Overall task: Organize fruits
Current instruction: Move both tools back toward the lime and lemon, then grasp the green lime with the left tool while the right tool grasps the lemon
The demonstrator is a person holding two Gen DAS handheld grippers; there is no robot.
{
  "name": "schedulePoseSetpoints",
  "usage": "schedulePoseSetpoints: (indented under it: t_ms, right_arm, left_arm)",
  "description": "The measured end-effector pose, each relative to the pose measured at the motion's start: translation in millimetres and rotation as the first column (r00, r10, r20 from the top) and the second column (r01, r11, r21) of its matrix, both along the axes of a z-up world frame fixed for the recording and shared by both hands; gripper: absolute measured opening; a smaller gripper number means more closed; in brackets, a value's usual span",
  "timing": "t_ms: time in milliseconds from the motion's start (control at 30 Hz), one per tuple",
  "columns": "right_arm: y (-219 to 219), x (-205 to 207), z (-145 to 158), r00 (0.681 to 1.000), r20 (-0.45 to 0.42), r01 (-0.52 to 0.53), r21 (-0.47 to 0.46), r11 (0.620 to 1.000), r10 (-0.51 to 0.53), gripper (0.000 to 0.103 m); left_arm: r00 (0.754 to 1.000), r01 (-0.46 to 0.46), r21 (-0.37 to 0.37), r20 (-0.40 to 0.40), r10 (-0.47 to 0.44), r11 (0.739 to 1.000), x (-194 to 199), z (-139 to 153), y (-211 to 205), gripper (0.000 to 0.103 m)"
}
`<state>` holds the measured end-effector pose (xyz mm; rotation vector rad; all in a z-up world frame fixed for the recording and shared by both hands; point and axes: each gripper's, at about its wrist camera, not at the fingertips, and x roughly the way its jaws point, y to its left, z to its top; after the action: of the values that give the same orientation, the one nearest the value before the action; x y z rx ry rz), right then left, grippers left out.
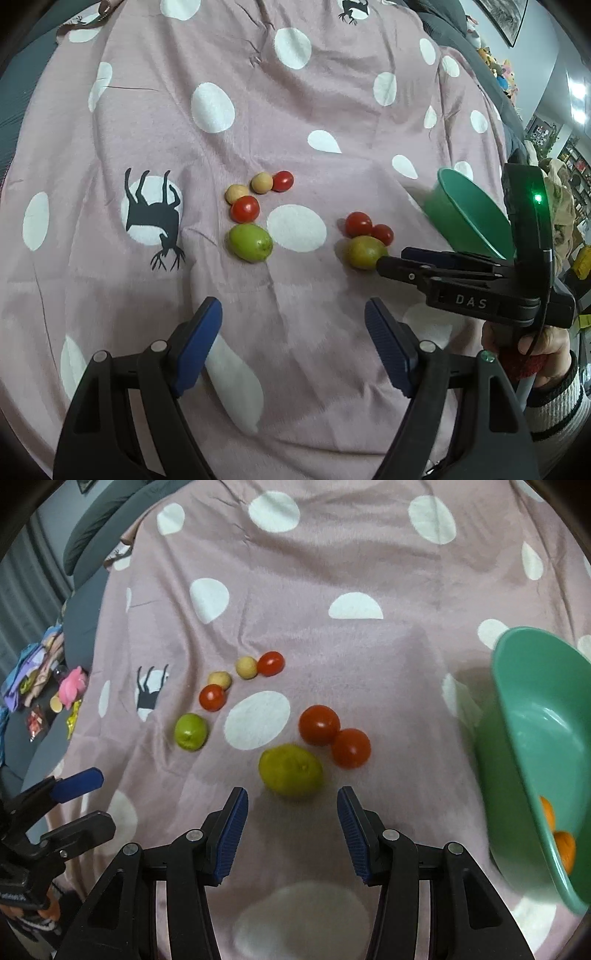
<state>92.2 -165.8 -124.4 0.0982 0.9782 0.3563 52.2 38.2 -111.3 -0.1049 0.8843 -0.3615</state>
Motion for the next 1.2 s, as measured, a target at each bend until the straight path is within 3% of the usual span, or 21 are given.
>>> schedulePoseSetpoints:
  t_ms: [300,400,633,867,1033,1133,1200]
  right_arm:
    - [17,24,-16,0.998,-0.053,-0.036,-0.046,0.998,0.034,0.051]
    - [20,27,-17,0.998,-0.044,-0.046,-0.058,0.997,0.044,0.044]
    - [4,22,-17,0.998,-0.053,-0.02,0.036,0.999,0.022,0.043]
    - [-5,15,-10,0.999,-0.042,-0.021,0.079,0.997,0.025,0.043]
    - [-3,15,-10,0.999,-0.037,-0.033,0.106,0.994,0.037,0.043]
    - [-2,17,-11,0.999,-0.04,-0.031,0.116,0.993,0.036,0.043]
    - [-5,16,-11,0.999,-0.04,-0.029,0.125,0.992,0.035,0.043]
  left_arm:
    - [1.0,0.019,0.023,-0.002,-0.019,1.0,23,-5,-4,0.079]
    - [1.0,0.022,0.031,-0.002,-0.022,0.999,30,-6,-6,0.078]
    - [0.999,0.041,0.077,-0.014,-0.04,0.996,52,-14,-18,0.072]
    - [0.998,0.057,0.174,-0.036,-0.052,0.983,83,-28,-32,0.064]
    - [0.997,0.062,0.199,-0.053,-0.052,0.978,93,-34,-34,0.063]
    - [0.991,0.06,0.218,-0.133,-0.031,0.974,105,-52,-33,0.051]
    - [0.993,0.042,0.217,-0.112,-0.018,0.975,105,-50,-31,0.041]
